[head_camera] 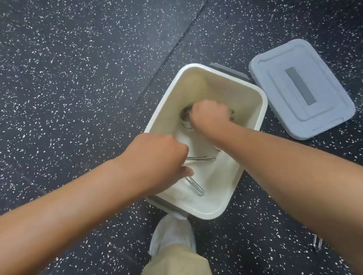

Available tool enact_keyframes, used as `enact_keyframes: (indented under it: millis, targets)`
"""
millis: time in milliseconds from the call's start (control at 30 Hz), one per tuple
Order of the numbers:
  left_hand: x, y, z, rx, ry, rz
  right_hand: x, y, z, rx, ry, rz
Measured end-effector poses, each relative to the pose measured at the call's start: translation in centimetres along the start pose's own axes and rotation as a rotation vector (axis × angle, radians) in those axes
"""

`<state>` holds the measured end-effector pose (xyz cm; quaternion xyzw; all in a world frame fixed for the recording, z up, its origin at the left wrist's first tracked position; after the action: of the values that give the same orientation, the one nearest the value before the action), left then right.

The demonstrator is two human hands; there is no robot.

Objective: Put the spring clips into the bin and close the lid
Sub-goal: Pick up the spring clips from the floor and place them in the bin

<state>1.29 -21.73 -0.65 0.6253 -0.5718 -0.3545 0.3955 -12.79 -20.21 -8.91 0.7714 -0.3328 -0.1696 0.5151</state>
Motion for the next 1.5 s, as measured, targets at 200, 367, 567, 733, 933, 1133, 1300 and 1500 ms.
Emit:
enact_keyframes:
  millis: [200, 367, 567, 733, 933, 1133, 1300, 1500]
  targets:
    - [0.4, -0.7, -0.5, -0.030, -0.002, -0.039, -0.6, -0.7, -0.1, -0.077, 0.036, -0.028]
    - [-0.1, 0.0, -0.4, -0.053, -0.004, -0.062, -0.9, 0.6, -0.8, -0.072, 0.057, 0.022]
    - [-0.9, 1.9, 0.0, -0.138, 0.007, -0.111, -3.4, 5.9, -3.7, -0.153, 0.114, 0.027]
    - [-2.6, 3.8, 1.2, -0.191, -0.010, -0.158, -6.5, 9.9, -7.8, -0.253, 0.193, -0.029]
    - [-5.3, 4.7, 2.3, -0.283, -0.071, -0.207, -12.4, 11.0, -13.0, -0.229, 0.164, -0.023]
    - [-9.7, 6.5, 4.1, -0.273, -0.167, -0.205, -20.5, 7.6, -17.2, -0.084, -0.045, 0.015]
    - [-14.2, 6.5, 6.2, -0.240, -0.271, -0.184, -26.6, 2.0, -20.7, 0.107, -0.188, 0.134]
    - [-18.5, 3.8, 10.3, -0.197, -0.359, -0.169, -29.4, -4.5, -23.3, 0.230, -0.078, 0.058]
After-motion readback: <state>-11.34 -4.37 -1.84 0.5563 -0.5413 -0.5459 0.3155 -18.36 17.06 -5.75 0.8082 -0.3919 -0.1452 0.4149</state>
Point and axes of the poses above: each hand's wrist, its own z-axis towards the middle knuckle, its own y-axis out of the back of the hand, x = y × z, the point moved 4 cm from there along z, towards the middle knuckle, and after that the axes turned 2 degrees about -x, right-handed, at the moved point
